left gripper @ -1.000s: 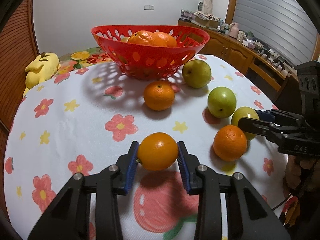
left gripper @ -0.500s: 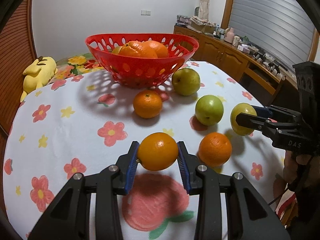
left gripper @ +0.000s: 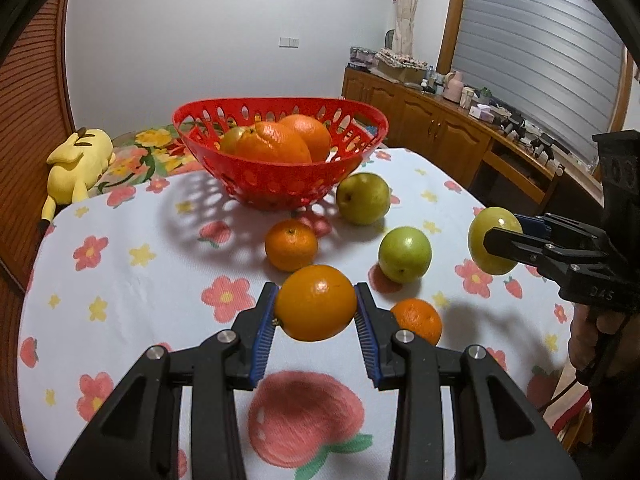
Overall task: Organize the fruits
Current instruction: 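Lift and carry the orange and pomelo over the red basket with both grippers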
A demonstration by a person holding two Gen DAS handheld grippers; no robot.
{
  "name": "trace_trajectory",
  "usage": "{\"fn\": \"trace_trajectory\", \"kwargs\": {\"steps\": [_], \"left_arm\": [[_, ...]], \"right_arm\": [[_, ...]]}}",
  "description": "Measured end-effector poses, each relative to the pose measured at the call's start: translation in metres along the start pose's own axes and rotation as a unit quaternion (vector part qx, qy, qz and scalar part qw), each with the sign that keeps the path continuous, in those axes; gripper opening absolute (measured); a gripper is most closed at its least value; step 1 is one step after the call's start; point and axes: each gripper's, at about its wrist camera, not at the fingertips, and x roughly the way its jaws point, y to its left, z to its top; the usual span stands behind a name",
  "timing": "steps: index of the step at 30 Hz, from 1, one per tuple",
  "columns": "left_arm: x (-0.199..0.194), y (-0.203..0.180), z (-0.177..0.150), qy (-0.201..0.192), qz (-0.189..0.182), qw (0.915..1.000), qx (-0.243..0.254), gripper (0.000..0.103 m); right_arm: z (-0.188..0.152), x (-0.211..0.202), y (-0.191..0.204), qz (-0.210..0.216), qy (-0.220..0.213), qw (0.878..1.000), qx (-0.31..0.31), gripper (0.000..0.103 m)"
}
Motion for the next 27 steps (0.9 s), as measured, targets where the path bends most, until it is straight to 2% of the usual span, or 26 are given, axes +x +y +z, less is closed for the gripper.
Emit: {"fn": "trace_trajectory", "kwargs": {"steps": [16,27], "left_arm": [[-0.018,0.012,0.029,-0.039,0.004,0.9992,-0.004,0.036],[-0.006,0.039,0.047,-0.048,0.013,0.9985,-0.022,0.036]], "right_arm": [[0.038,-0.012,0.015,0.002,-0.028,0.999,-0.042,0.055],[0.068,0.014,0.021,0.008,-0.022,0.997,-0.075,0.055]]}}
